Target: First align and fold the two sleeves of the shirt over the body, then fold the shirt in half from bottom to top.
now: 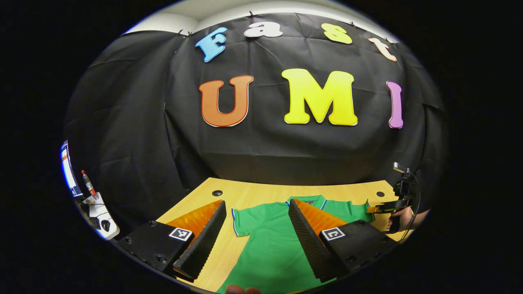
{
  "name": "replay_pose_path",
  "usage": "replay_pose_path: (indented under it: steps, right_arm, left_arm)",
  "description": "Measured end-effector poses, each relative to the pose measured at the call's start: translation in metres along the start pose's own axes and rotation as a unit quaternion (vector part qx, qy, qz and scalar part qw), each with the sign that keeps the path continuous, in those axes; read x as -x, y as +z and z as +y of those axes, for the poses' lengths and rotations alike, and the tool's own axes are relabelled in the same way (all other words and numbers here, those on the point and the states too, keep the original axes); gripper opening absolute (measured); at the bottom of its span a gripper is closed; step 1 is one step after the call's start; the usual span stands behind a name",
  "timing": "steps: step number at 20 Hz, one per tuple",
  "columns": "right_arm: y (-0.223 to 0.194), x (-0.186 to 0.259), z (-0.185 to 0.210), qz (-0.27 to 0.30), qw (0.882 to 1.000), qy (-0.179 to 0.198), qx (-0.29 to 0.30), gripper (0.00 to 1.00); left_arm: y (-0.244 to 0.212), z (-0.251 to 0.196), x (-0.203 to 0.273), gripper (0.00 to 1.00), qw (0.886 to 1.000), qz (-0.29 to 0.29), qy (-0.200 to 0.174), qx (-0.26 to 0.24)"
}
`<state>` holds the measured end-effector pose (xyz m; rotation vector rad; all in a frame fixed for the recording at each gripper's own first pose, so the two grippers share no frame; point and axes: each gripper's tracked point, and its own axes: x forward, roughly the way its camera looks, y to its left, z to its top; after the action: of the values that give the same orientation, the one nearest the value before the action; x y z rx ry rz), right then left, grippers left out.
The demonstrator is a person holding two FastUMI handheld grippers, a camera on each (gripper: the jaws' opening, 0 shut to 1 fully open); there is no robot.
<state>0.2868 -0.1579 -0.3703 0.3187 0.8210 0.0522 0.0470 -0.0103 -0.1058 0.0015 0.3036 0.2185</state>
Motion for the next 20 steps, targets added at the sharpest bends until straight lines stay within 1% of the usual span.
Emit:
replay_pose_path:
  steps: [4, 7, 9, 11, 14, 15, 18, 19, 20]
  right_arm:
    - [0.017, 0.013, 0.029, -0.018, 0.999, 0.017, 0.025, 0.03]
    - [0.021, 0.023, 0.064, -0.029, 0.996, 0.027, 0.076, 0.03]
    - [0.014, 0.025, 0.096, -0.024, 0.994, 0.046, 0.101, 0.02]
    - [0.003, 0.023, 0.120, -0.012, 0.991, 0.059, 0.117, 0.03]
    - [-0.022, 0.012, 0.144, 0.015, 0.989, 0.067, 0.132, 0.02]
    - [-0.031, 0.008, 0.148, 0.024, 0.988, 0.064, 0.137, 0.03]
    - [-0.040, 0.009, 0.165, 0.027, 0.989, 0.075, 0.126, 0.02]
    - [-0.041, 0.011, 0.169, 0.024, 0.989, 0.079, 0.124, 0.17]
    - [-0.040, 0.014, 0.171, 0.019, 0.989, 0.078, 0.128, 0.21]
  left_arm:
    - [0.000, 0.011, 0.006, 0.99, 1.000, -0.001, 0.012, 0.002]
    - [0.002, 0.021, 0.010, 0.99, 1.000, 0.000, 0.022, 0.000]
    - [0.006, 0.032, 0.015, 0.99, 1.000, -0.003, 0.030, 0.004]
    - [0.008, 0.040, 0.018, 0.99, 0.999, -0.004, 0.035, 0.014]
    - [0.004, 0.055, 0.026, 0.99, 0.999, 0.002, 0.046, 0.022]
    - [0.002, 0.061, 0.029, 0.99, 0.998, 0.006, 0.050, 0.022]
    - [-0.002, 0.080, 0.036, 0.99, 0.998, 0.013, 0.065, 0.023]
    - [-0.003, 0.084, 0.037, 0.99, 0.997, 0.016, 0.065, 0.026]
    - [-0.005, 0.086, 0.037, 0.99, 0.997, 0.016, 0.066, 0.031]
